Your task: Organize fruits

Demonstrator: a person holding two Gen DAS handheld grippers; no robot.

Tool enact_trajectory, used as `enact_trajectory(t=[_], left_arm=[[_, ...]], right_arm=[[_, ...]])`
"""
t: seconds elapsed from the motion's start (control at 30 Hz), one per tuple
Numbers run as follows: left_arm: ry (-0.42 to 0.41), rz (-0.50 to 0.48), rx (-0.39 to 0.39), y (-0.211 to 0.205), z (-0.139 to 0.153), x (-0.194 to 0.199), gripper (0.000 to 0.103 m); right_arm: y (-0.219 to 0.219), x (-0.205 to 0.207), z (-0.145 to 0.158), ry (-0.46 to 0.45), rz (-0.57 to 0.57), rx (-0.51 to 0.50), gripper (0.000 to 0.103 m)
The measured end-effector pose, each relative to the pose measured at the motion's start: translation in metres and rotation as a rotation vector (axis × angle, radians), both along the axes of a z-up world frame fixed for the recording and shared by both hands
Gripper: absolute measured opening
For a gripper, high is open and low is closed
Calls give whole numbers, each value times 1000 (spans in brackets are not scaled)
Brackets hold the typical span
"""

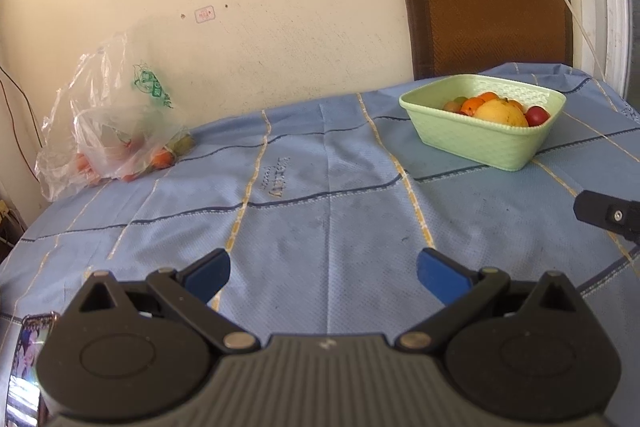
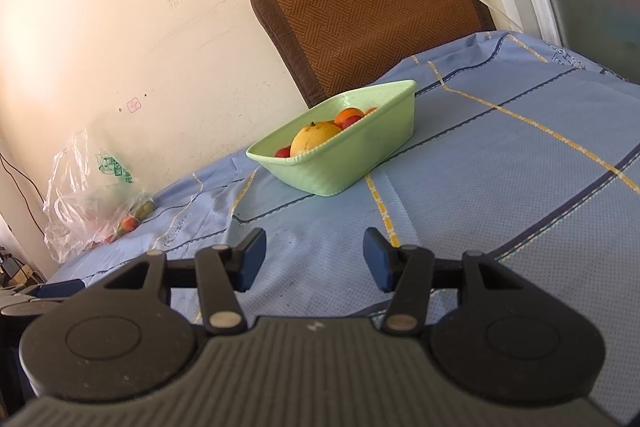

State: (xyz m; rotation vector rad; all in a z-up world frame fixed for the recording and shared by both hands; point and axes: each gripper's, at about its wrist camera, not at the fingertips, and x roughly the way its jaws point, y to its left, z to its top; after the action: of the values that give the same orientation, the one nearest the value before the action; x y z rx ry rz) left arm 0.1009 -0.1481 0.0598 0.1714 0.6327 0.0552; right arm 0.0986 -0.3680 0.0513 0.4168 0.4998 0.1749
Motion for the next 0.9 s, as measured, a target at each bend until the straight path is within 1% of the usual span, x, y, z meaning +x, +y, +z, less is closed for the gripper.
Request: enact_trajectory(t=[0.3,0.43,0.67,0.9], left_arm=[[32,-18,-31,-4,-1,-3,103],[34,-29,-38,-5,-1,-5,103],[79,-64,-98,-6,0,-7,103],[79,-90,-105,-12,2,-12,103]], right_arm=[[0,0,0,0,1,0,56],[-1,0,0,0,2,0,57],[-1,1,0,1,3,0,57],[-2,0,-1,5,-2,-5,57]])
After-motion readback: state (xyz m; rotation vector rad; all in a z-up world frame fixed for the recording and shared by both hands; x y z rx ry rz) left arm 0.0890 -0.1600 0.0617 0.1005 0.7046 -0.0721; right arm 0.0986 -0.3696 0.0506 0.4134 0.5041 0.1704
